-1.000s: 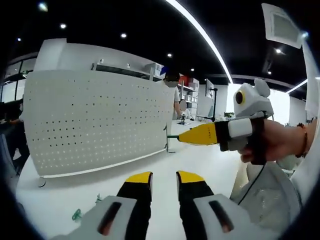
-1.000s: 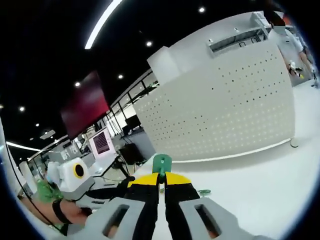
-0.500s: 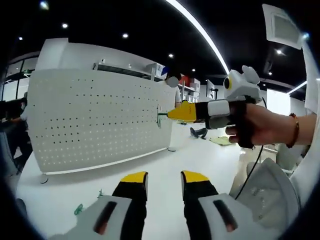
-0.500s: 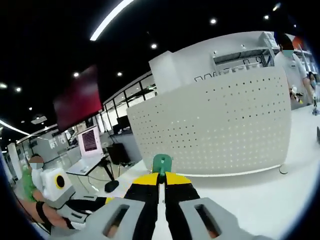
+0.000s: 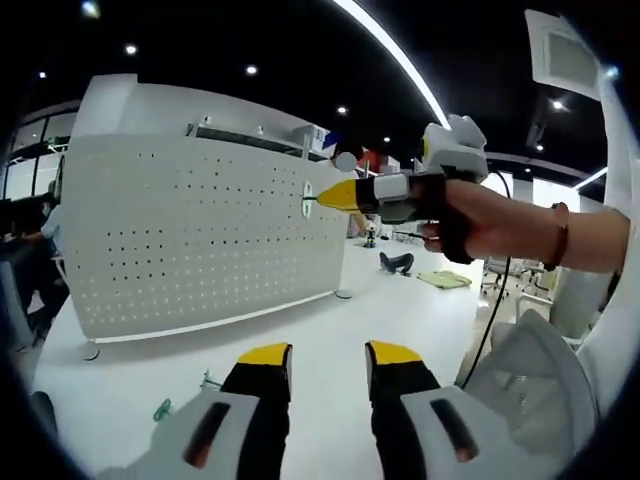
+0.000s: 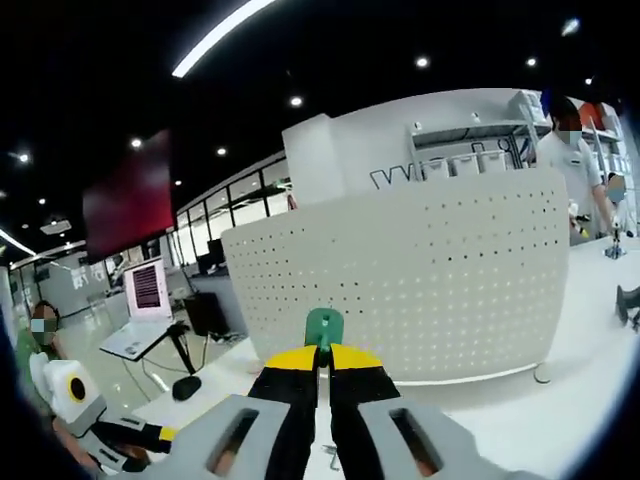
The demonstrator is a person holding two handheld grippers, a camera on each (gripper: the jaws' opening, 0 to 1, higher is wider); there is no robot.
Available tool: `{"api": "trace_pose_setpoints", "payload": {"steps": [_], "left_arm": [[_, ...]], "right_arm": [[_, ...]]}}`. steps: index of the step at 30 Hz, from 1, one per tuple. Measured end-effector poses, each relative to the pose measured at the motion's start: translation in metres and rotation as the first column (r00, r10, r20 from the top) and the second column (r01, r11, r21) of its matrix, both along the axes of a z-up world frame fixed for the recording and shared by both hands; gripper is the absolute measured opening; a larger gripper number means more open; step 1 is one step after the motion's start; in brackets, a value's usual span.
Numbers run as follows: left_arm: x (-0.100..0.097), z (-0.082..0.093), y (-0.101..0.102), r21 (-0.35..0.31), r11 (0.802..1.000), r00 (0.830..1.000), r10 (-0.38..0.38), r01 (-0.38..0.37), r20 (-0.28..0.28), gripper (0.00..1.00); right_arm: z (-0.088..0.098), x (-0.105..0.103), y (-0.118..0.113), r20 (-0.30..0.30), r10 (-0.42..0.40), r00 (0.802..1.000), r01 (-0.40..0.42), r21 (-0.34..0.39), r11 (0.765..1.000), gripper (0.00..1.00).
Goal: Insert the hook assembly into the mounting plate slot until the hook locks in place.
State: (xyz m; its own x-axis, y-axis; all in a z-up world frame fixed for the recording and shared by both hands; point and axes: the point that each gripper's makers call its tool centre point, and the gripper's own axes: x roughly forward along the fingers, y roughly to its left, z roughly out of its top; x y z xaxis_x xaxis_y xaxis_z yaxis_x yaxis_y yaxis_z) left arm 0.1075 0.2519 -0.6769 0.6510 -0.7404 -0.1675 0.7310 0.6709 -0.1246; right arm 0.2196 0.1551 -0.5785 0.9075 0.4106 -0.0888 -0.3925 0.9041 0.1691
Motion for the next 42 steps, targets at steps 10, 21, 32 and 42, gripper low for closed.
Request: {"api": "trace_pose_setpoints", "payload": {"steps": [10, 21, 32, 42], "left_arm": [[0.003, 0.000, 0.007, 0.019, 1.000, 1.000, 0.018, -0.018, 0.015, 0.47], [0.003, 0.001, 0.012, 0.025, 0.999, 0.999, 0.029, -0.029, 0.023, 0.61], [0.002, 0.001, 0.012, 0.029, 0.999, 0.999, 0.028, -0.029, 0.025, 0.71], [0.005, 0.001, 0.011, 0.032, 0.999, 0.999, 0.033, -0.034, 0.027, 0.70]], "right_arm": [[0.016, 0.028, -0.004, 0.044, -0.049, 0.998, 0.052, -0.056, 0.997, 0.02], [0.032, 0.051, -0.011, 0.083, -0.087, 0.993, 0.095, -0.100, 0.990, 0.02], [0.036, 0.069, -0.023, 0.087, -0.118, 0.989, 0.127, -0.109, 0.986, 0.02], [0.036, 0.074, -0.021, 0.088, -0.104, 0.991, 0.114, -0.117, 0.987, 0.01]]}}
